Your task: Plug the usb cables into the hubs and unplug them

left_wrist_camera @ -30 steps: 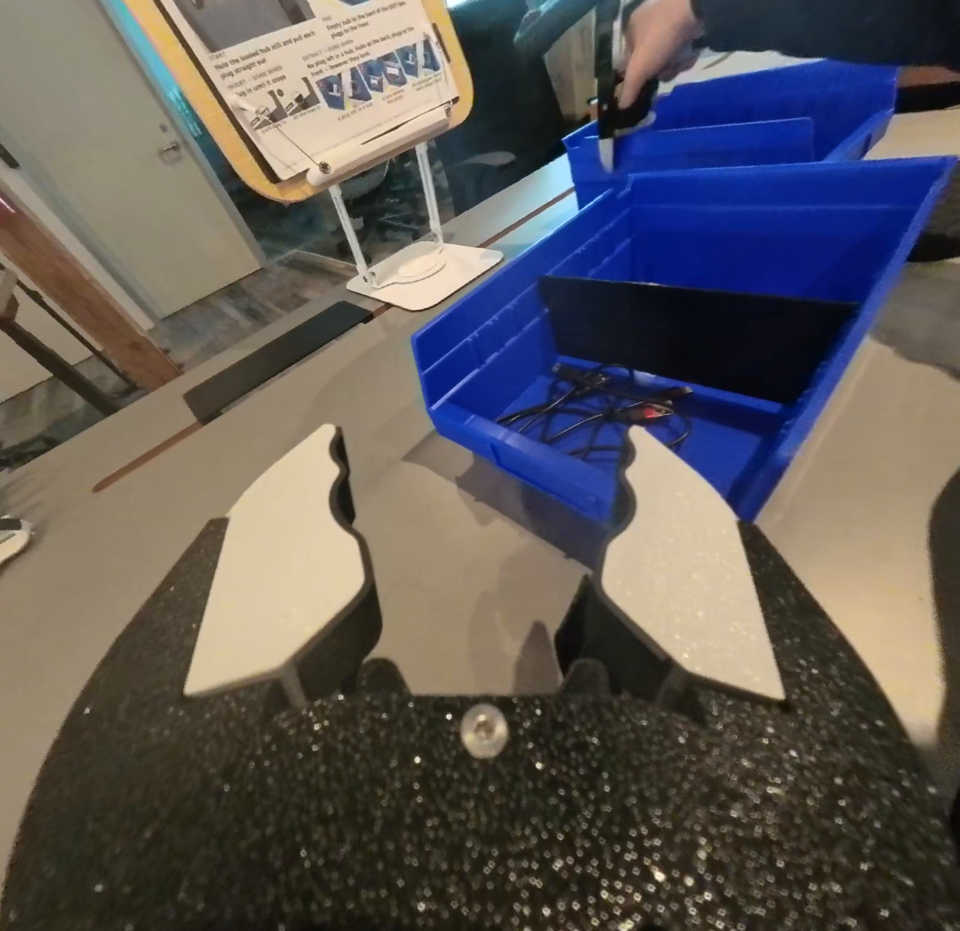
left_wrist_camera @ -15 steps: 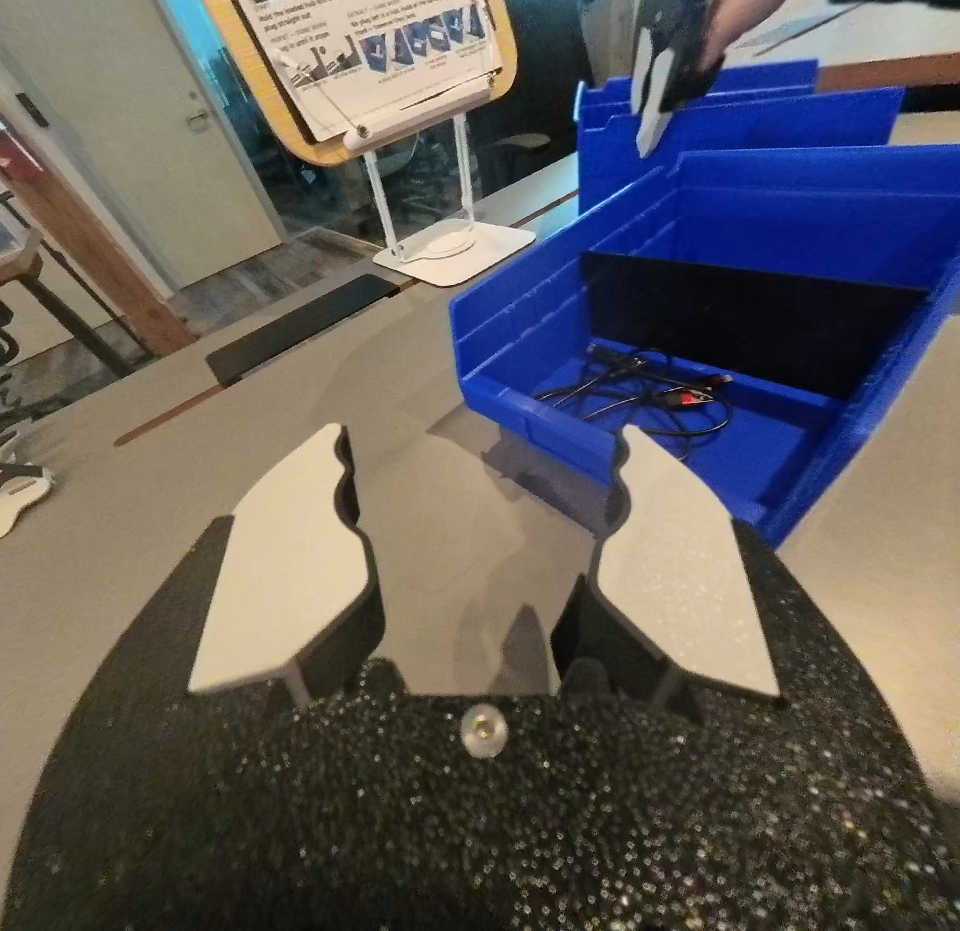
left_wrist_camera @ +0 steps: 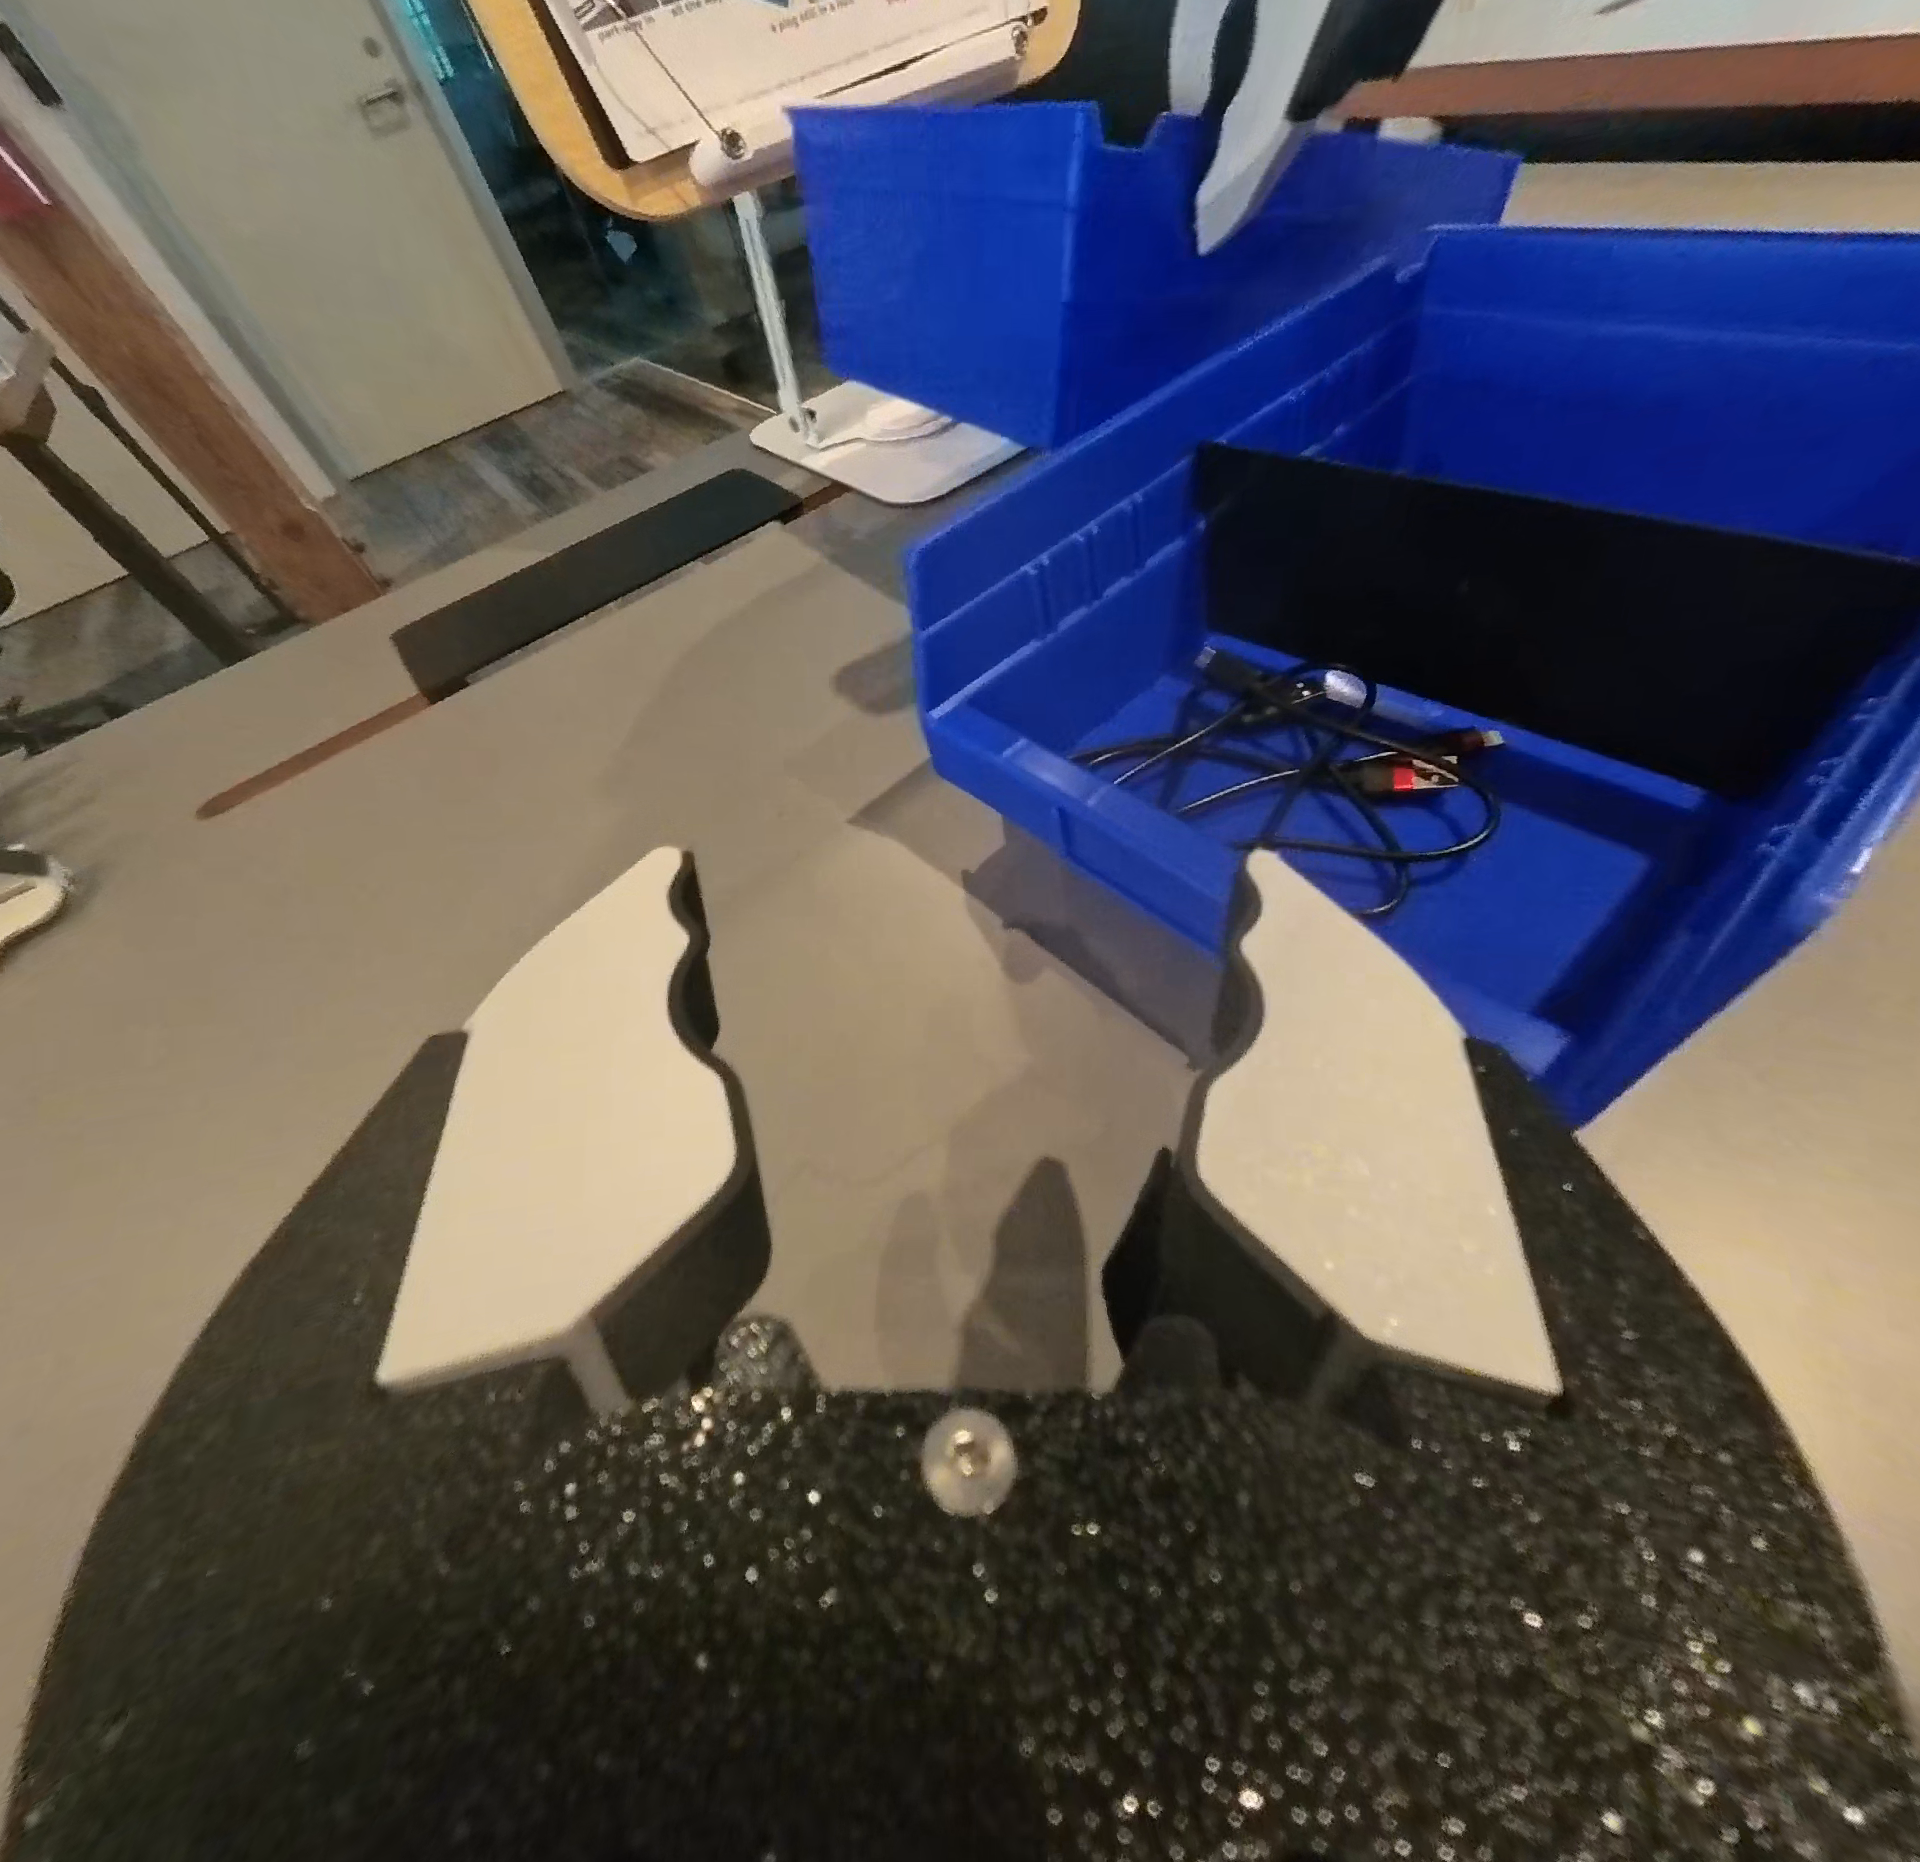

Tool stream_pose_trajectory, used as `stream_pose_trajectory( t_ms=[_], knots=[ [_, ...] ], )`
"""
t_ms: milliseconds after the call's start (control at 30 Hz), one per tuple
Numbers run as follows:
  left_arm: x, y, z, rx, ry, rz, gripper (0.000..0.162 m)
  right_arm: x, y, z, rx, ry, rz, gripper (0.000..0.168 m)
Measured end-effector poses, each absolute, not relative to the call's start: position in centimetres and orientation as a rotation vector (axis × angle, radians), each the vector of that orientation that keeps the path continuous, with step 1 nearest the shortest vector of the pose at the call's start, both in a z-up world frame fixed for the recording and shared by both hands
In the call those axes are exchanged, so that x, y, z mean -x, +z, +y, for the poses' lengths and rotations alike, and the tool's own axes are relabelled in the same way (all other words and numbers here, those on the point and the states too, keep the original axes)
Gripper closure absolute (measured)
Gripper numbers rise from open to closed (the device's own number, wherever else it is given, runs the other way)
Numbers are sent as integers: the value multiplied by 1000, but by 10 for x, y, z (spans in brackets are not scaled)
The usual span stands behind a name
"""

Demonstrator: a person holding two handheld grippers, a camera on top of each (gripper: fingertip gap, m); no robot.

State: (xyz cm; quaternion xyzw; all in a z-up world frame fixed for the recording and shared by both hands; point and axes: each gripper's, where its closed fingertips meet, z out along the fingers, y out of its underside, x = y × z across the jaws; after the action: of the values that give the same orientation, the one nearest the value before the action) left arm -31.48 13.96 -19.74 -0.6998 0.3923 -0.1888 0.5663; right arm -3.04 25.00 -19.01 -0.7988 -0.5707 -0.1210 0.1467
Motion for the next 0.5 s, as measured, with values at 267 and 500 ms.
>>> stream_pose_trajectory(
  t_ms=[267, 500],
  knots=[
    [378, -187, 184, 1788, -137, 543, 73, 109, -179, 275, 2229, -284, -1693, 162],
    [426, -191, 208, 1825, 83, 342, 78, 194, -174, 288, 2139, -289, -1774, 161]
  ],
)
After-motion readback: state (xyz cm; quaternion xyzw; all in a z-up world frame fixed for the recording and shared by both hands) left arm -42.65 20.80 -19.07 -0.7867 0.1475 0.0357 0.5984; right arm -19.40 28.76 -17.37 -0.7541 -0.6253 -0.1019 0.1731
